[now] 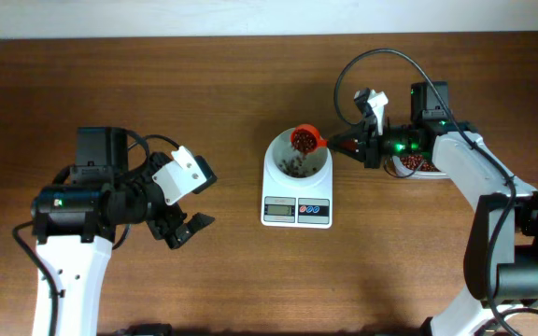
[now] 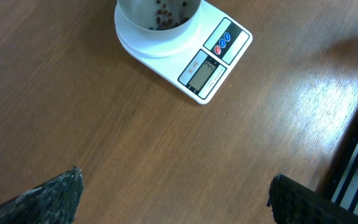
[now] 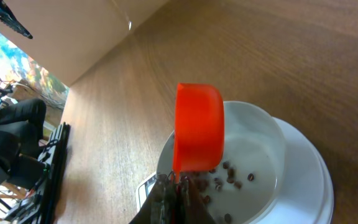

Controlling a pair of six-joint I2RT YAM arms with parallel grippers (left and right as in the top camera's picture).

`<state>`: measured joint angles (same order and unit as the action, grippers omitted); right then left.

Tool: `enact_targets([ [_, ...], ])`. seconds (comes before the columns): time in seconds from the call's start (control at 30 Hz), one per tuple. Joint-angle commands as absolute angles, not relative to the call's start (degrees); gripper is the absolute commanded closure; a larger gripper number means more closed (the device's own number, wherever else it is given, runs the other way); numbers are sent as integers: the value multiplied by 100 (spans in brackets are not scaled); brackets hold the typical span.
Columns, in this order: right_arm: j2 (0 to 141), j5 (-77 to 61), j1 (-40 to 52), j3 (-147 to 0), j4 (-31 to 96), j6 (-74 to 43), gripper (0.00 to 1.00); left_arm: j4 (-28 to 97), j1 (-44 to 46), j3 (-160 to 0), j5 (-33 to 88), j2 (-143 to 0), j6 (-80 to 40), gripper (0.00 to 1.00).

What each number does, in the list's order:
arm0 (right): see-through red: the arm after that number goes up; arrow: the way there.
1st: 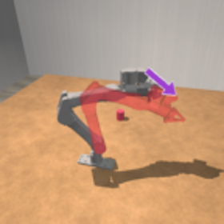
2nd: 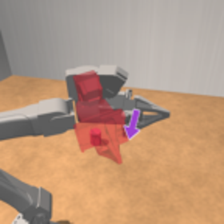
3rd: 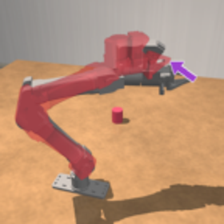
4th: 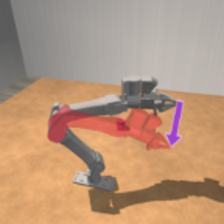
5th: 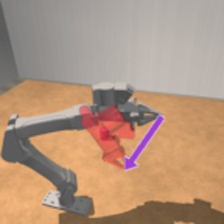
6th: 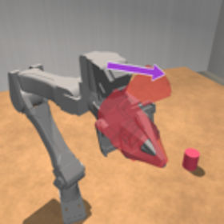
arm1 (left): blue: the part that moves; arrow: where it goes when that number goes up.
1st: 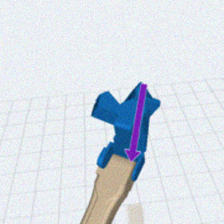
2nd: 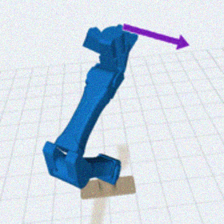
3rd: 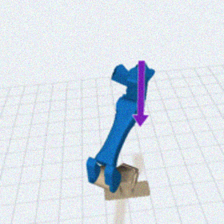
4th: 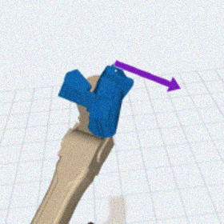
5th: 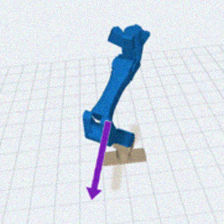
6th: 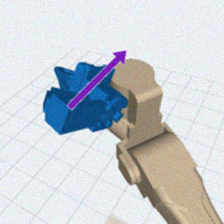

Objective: Scoop and weigh 50g on scale
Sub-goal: 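Tilt the red scoop further with the right gripper, emptying beans into bowl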

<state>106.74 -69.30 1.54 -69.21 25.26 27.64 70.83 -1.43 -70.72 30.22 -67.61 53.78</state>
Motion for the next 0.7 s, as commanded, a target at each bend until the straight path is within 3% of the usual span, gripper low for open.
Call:
enact_targets([
  [0.0,10709,-6440,187,-6956,2381,2882,96,7074,-154,-7131,3146,-6729,5317,1],
  [0.1,10709,-7170,187,-6956,2331,2974,96,7074,-154,-7131,3146,-6729,5317,1],
  [0.17,10709,-6322,187,-6956,2237,2751,96,7074,-156,-7131,3146,-6729,5319,1],
  [0.23,10709,-7026,187,-6956,2274,2910,96,7074,-154,-7131,3146,-6729,5317,1],
  [0.3,10709,-6023,187,-6956,2191,2329,96,7074,-154,-7131,3146,-6729,5317,1],
  [0.33,10709,-6552,187,-6956,2255,2381,96,7074,-156,-7131,3146,-6729,5317,1],
  [0.37,10709,-7437,187,-6956,2324,3166,96,7074,-154,-7131,3146,-6729,5317,1],
  [0.43,10709,-6438,187,-6956,2139,2421,96,7074,-154,-7131,3146,-6729,5317,1],
  [0.5,10709,-7070,187,-6956,2147,2915,96,7074,-154,-7131,3146,-6729,5317,1],
  [0.57,10709,-6248,187,-6956,2145,2196,96,7074,-154,-7131,3146,-6729,5319,1],
  [0.6,10709,-7002,187,-6956,2209,2672,96,7074,-156,-7131,3146,-6729,5319,1],
  [0.67,10709,-6038,187,-6956,2051,2331,96,7074,-154,-7131,3146,-6729,5317,1],
])
